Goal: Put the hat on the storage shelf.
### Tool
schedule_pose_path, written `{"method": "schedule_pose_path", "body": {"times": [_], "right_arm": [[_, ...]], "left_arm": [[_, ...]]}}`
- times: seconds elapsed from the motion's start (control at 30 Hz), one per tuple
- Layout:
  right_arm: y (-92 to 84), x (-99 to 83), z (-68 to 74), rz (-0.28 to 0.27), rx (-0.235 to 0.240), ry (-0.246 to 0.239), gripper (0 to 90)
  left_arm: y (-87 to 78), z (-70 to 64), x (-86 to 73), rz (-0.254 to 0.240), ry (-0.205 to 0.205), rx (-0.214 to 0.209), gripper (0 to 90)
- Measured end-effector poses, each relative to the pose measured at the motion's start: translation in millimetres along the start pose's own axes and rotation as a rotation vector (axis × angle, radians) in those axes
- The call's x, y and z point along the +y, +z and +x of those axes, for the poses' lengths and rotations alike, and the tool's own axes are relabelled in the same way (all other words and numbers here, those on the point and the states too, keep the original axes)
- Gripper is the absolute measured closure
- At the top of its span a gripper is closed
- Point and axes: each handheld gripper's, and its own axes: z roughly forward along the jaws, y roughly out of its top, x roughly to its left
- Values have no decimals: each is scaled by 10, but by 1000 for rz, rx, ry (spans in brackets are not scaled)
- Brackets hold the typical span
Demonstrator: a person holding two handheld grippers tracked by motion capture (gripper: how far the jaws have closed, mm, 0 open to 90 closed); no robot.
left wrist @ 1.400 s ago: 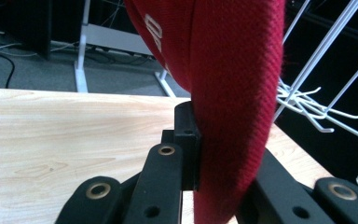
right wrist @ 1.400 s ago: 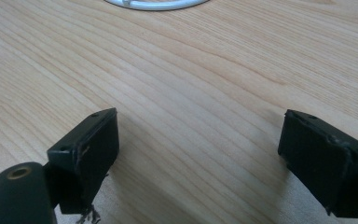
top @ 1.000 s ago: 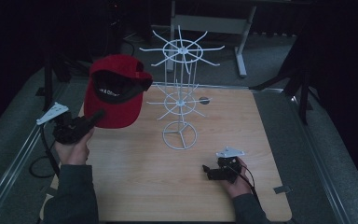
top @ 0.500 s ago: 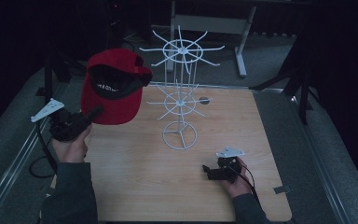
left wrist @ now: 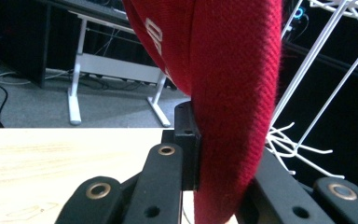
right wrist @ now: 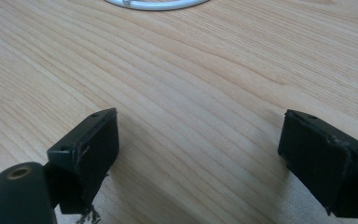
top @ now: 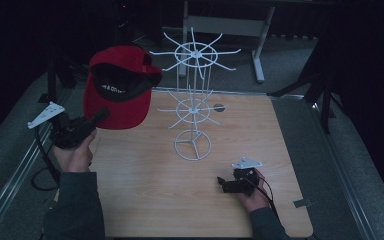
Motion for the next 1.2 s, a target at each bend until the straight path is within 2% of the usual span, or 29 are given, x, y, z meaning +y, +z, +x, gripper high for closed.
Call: {"method": "schedule_pose_path", "body": {"times": [0.5, 0.87, 1.2], "right_arm": [[0, 0, 0, 0, 0, 0, 121], [1, 0, 0, -1, 0, 0, 122], [0, 0, 1, 1, 1, 2, 121]], "left_arm": [[-18, -31, 53, -25, -7, -19, 856], [-69, -85, 134, -53, 3, -33, 856], [-120, -133, 158, -89, -6, -50, 856]]}}
